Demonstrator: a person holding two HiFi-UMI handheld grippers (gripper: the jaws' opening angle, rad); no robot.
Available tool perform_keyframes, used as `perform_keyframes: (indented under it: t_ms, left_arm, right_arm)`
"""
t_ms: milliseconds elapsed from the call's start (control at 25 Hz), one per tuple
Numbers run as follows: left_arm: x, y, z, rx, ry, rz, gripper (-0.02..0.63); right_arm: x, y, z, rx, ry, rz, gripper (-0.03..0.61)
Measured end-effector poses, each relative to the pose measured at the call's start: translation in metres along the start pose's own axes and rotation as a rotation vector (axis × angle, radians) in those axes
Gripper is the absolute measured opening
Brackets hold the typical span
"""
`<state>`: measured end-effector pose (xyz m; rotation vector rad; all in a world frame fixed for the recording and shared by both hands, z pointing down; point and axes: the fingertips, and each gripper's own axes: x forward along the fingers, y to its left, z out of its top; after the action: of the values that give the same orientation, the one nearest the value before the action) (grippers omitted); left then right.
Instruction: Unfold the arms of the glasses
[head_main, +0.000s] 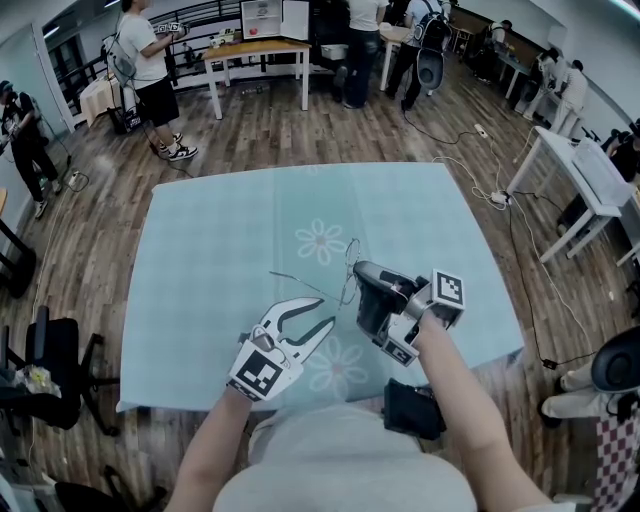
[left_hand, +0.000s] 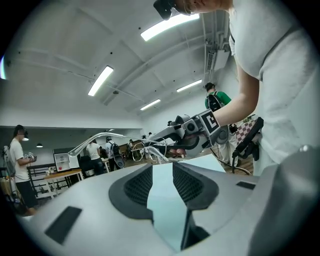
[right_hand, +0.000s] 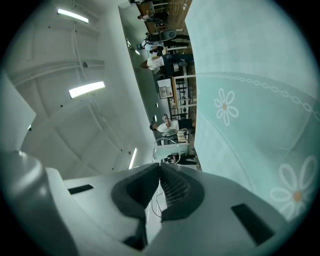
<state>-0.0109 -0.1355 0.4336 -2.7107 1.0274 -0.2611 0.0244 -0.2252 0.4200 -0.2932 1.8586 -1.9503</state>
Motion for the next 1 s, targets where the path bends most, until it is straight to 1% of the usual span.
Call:
perform_keyframes:
  t_ms: [200, 440, 480, 640, 800, 1000]
  left_arm:
    - [0.009, -0.006, 0.007, -0.017, -0.018, 0.005, 0.129]
    - [0.013, -0.008, 0.010, -0.017, -0.028, -0.004, 0.124]
    - [0.013, -0.007, 0.010, -0.013, -0.028, 0.000, 0.117]
    - [0.011, 0.001, 0.010, -0.012, -0.036, 0.038, 0.040]
    - [0.012, 0.001, 0.010, 0.002, -0.031, 0.046, 0.037]
    - [0.011, 0.001, 0.008, -0.006, -0.030, 0.051, 0.034]
  right_arm:
    - [-0.006, 0.000, 0.004, 0.015, -0.041, 0.013, 0.011]
    - [0.002, 0.004, -0.001, 0.028, -0.045, 0.031, 0.011]
    - [0.004, 0.004, -0.002, 0.029, -0.044, 0.032, 0.011]
    - [0.006, 0.004, -0.004, 0.032, -0.038, 0.030, 0.011]
    - [0.004, 0.002, -0.002, 0.037, -0.037, 0.030, 0.011]
    - [0.003, 0.001, -0.003, 0.040, -0.032, 0.030, 0.011]
